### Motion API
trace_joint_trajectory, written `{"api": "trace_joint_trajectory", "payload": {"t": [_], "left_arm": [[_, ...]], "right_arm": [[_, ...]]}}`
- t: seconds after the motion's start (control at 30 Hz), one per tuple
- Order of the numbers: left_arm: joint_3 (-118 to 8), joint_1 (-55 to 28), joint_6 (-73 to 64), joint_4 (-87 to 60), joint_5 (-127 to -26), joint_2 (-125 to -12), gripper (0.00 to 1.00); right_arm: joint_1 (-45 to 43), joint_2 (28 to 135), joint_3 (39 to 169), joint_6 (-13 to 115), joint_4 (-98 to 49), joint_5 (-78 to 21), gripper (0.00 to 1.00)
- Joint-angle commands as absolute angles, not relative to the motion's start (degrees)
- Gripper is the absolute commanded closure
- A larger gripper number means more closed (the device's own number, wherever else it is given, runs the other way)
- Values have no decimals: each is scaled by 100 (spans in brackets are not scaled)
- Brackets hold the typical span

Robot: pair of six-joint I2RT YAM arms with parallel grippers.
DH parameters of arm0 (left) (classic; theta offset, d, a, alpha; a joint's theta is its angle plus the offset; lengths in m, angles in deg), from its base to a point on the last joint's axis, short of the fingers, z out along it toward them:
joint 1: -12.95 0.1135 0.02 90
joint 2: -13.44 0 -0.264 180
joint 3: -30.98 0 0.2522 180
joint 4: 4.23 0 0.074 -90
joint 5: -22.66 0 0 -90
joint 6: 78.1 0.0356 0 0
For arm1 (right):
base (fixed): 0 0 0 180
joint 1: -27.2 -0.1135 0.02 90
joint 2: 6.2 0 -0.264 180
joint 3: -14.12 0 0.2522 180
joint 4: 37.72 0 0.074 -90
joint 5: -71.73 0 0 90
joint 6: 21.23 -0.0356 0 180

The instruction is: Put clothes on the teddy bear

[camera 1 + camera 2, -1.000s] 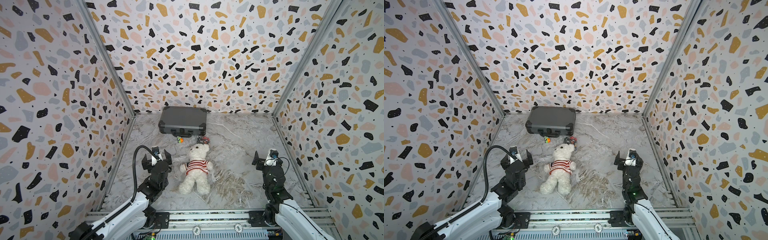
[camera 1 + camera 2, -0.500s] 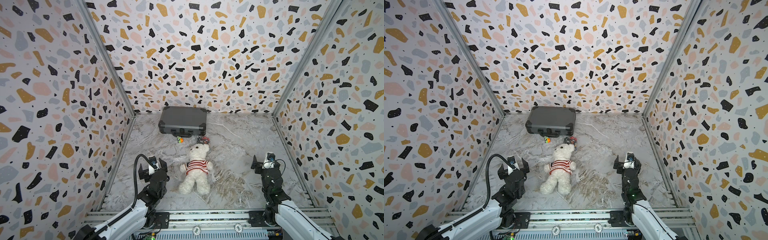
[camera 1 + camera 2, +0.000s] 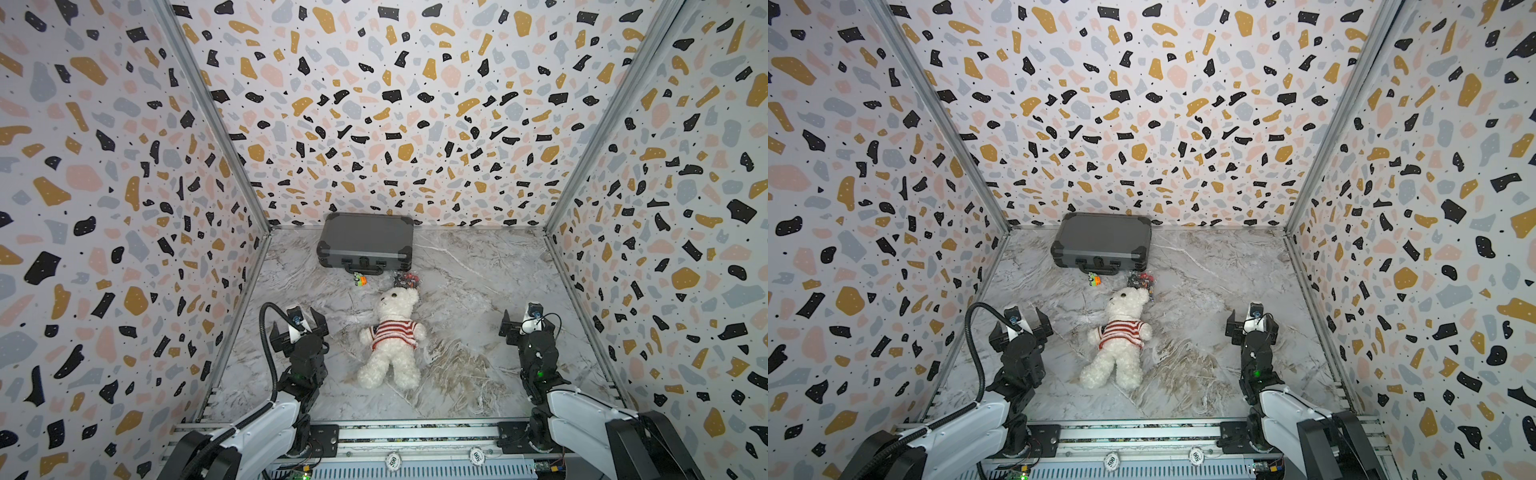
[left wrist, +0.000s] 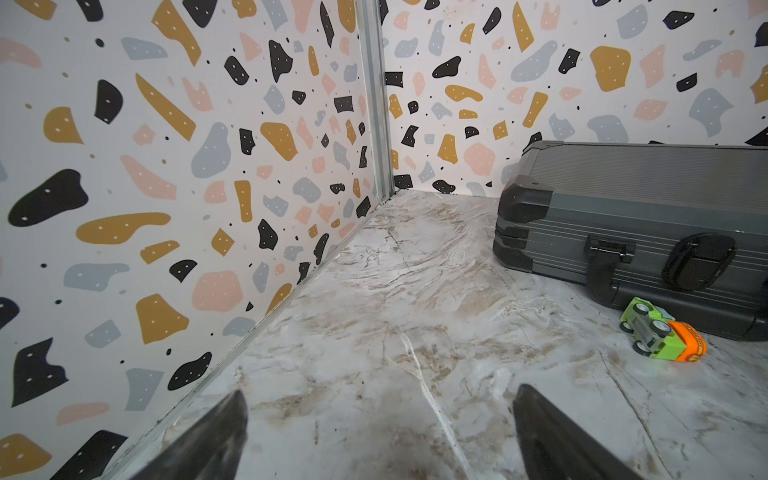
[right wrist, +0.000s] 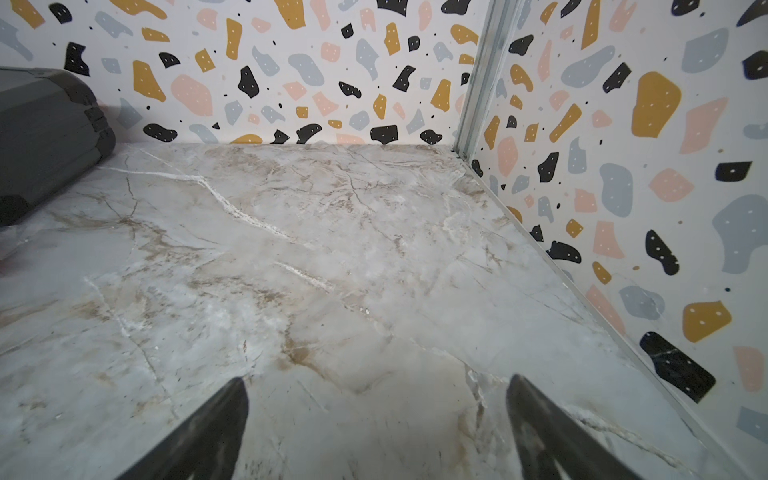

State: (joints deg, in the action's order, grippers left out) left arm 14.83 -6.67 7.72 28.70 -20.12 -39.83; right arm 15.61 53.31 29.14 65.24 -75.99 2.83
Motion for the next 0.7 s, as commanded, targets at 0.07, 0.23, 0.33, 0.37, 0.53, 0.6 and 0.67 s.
{"api": "trace_joint_trajectory", "payload": {"t": [0.07,0.23,0.33,0.37,0.53,0.6,0.67], "left_arm": [[1457,-324,1026,4123,-2678,-4531,0],[1349,-120,1115,4594,-2832,-5024,0],[1348,18,1103,5078,-3045,-5442,0],[1389,45,1114,5333,-3103,-5629,0],[1324,72,1149,5787,-3271,-6275,0],[1262,116,1129,5759,-3339,-6400,0],[1197,134,1119,5750,-3353,-6535,0]], "right_arm": [[1786,6145,3158,6630,-9223,-118,3],[1947,7007,3148,6734,-10309,-275,1],[2026,7463,3242,6758,-10585,-390,1],[2026,7451,3327,6743,-10379,-441,1],[2261,7850,3453,6530,-10495,-628,1],[2281,7780,3619,6530,-10058,-671,1],[2253,7856,3787,6582,-9754,-660,1]]}}
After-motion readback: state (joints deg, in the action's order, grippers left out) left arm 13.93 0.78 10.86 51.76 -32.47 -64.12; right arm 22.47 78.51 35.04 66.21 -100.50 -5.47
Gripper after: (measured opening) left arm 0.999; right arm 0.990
